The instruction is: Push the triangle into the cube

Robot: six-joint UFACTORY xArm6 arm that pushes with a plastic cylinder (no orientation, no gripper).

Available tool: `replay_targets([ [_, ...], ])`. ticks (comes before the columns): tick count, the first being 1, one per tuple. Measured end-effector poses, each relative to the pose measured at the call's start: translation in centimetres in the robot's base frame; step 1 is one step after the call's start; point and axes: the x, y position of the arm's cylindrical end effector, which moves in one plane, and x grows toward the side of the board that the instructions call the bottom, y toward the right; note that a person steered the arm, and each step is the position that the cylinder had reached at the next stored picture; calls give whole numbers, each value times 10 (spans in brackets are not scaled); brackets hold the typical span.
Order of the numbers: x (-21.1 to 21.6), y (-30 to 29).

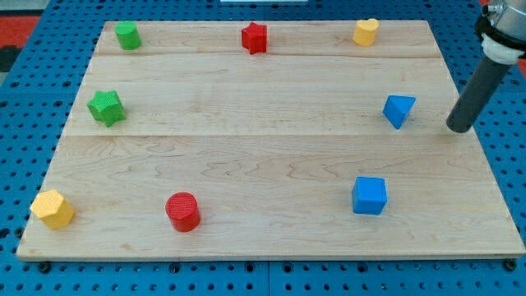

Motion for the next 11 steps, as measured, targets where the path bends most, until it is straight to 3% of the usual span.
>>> replay_targets([
  [3, -68, -129],
  [4, -117, -150],
  [6, -37, -117],
  [7, -96, -123],
  [8, -61, -165],
  [9, -5, -163],
  [11, 66, -143],
])
